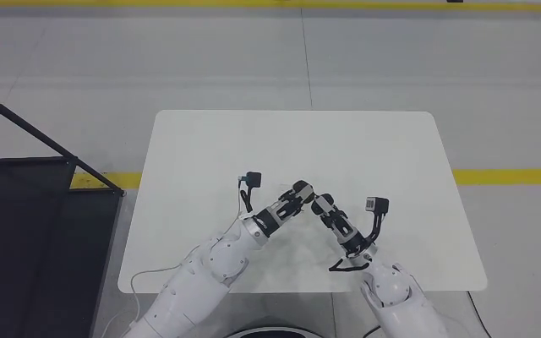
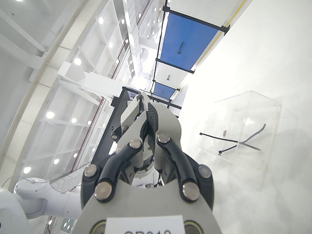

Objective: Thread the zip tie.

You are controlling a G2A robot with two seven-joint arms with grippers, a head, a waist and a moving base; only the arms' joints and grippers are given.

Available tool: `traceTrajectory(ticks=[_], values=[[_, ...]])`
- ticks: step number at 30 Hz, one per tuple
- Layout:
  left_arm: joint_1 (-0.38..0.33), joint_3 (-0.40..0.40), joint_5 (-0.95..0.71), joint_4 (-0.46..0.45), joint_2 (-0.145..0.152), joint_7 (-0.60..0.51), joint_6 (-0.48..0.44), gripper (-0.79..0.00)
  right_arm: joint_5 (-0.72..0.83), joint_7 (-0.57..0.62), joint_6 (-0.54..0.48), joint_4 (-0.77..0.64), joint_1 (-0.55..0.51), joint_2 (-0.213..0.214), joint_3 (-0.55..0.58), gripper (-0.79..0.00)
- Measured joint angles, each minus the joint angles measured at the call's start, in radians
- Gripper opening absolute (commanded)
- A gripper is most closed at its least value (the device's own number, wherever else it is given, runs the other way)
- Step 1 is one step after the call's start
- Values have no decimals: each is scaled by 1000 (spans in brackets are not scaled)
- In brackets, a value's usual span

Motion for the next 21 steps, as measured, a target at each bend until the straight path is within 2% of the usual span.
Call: traceTrajectory(ticks=[8, 11, 13, 15, 16, 21], values=[[4, -9, 3, 4, -6, -7, -3, -542, -3, -4, -3, -2, -3, -4, 4, -785], [6, -12, 6, 4, -9, -9, -5, -603, -4, -3, -2, -2, -3, -5, 5, -785], [7, -15, 8, 4, -10, -9, -8, -665, -5, -2, -2, -2, -4, -6, 6, -785], [9, -16, 8, 4, -11, -9, -10, -770, -5, -1, 0, -3, -4, -7, 6, -785], [9, -17, 10, 4, -12, -9, -10, -785, -5, 0, 1, -3, -5, -7, 7, -785], [12, -21, 14, 5, -16, -15, -13, -785, -5, 3, 2, -4, -6, -8, 9, -785]])
